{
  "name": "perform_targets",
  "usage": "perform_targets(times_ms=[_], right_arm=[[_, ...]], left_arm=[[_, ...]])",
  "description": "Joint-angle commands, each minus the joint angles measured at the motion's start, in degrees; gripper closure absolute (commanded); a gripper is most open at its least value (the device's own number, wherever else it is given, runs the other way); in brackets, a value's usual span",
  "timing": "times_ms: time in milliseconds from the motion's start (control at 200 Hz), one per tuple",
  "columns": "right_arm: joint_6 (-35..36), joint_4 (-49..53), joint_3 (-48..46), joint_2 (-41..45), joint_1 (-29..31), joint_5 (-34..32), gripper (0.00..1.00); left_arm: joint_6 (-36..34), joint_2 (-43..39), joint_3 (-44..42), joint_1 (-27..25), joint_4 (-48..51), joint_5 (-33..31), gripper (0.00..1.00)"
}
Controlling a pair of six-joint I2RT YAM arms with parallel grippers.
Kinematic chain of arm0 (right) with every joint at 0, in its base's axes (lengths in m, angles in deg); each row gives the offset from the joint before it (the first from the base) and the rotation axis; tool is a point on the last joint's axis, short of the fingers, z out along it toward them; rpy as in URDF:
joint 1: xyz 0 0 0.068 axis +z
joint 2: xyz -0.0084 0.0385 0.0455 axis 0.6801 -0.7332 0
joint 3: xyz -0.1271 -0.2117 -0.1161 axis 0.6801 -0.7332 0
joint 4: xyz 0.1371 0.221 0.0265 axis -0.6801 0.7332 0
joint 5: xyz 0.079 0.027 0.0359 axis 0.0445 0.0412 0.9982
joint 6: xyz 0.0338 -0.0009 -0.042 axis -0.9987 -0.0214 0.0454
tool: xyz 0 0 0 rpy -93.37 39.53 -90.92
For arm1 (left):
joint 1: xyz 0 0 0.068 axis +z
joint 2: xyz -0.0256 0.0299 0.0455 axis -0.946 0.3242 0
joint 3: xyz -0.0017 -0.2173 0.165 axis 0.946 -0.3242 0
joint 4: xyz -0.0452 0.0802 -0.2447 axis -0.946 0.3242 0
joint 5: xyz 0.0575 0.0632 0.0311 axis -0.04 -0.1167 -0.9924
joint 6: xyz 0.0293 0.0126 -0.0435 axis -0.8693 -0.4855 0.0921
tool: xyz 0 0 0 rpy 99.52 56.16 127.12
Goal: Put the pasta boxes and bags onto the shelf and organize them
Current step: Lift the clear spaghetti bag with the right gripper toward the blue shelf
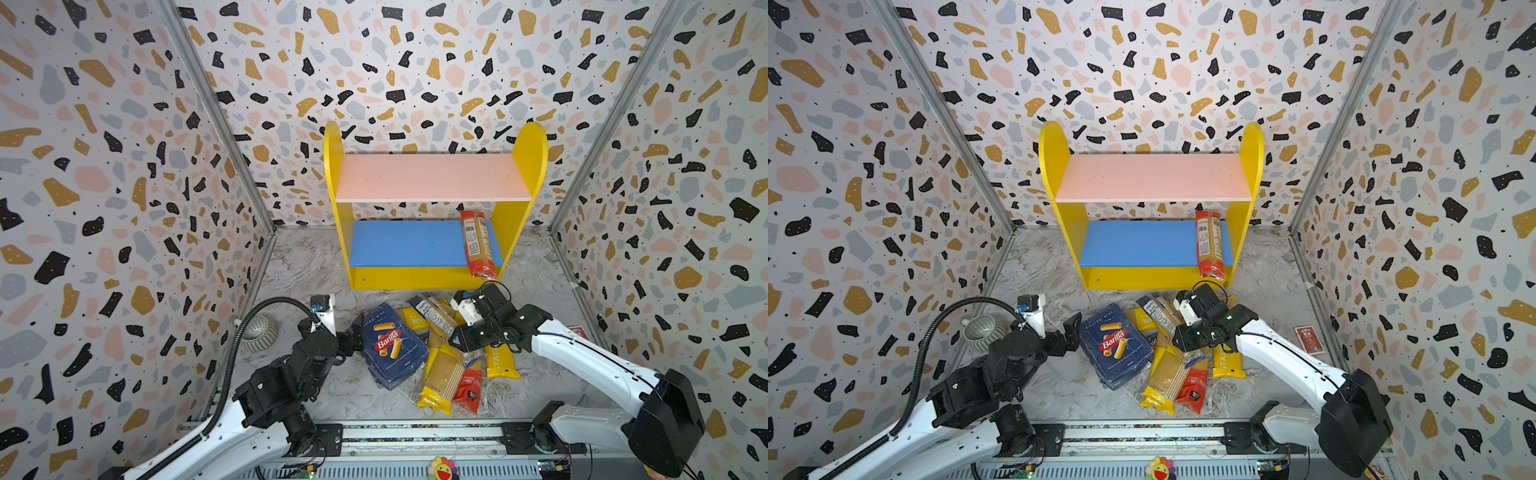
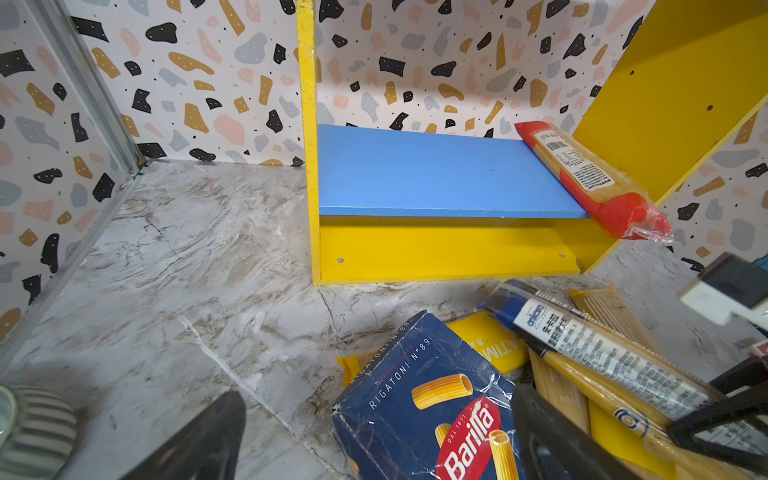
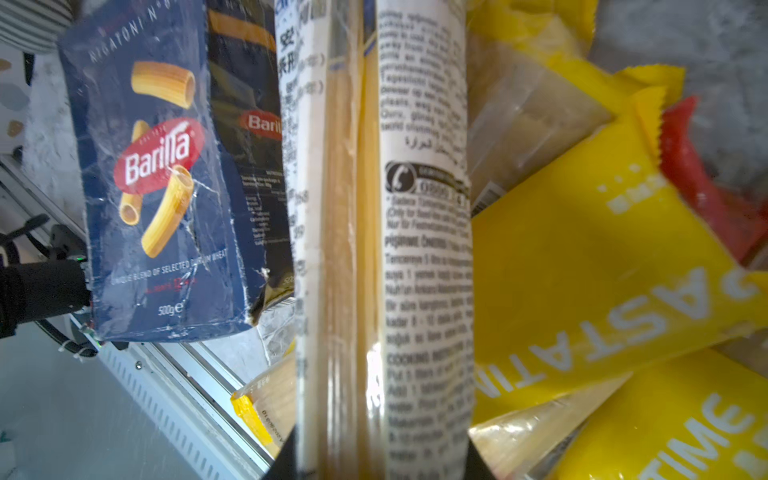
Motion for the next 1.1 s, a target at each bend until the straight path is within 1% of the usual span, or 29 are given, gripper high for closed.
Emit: perform_targets(times_ms=[0,185,390,506,646,746,911,1096], right_arm=[[-1.2,-3.8,3.5,4.5,-1.4,1.5,0.96],[-1.8,-2.5,8.1,5.0,-2.0,-2.5,0.95],[-2.3,-3.1,14.1,2.9,-2.2,-5.6,0.95],[-2.2,-4.1,17.3,0.5,-2.4,-7.8,0.95],[-2.2,-5.7,21.3,-3.6,-2.7,-14.1,0.95],[-1.9,-7.9,23.2,-6.7,-3.3,-17.2,0.94],[-1.6,-11.8,26.1,-11.3,-4.3,-20.7,0.94],[-1.6,-15.9,28.6,-15.5,-6.0,-22.5,0.93]], left_arm=[[-1.6,0.2,2.8,-0.2,0.2,-1.4,0.01],[-2.0,1.2,4.2,-0.2,0.3,-0.4,0.00],[-2.9,2.6,6.1,-0.2,0.4,0.7,0.01],[-3.2,3.0,7.1,-0.2,0.7,0.9,0.01],[-4.0,3.2,8.0,-0.2,1.0,0.8,0.00],[-4.9,3.7,8.9,-0.2,1.3,0.7,0.01],[-6.1,5.0,10.6,-0.2,1.4,0.9,0.01],[-6.6,5.8,11.8,-0.2,1.4,1.4,0.00]])
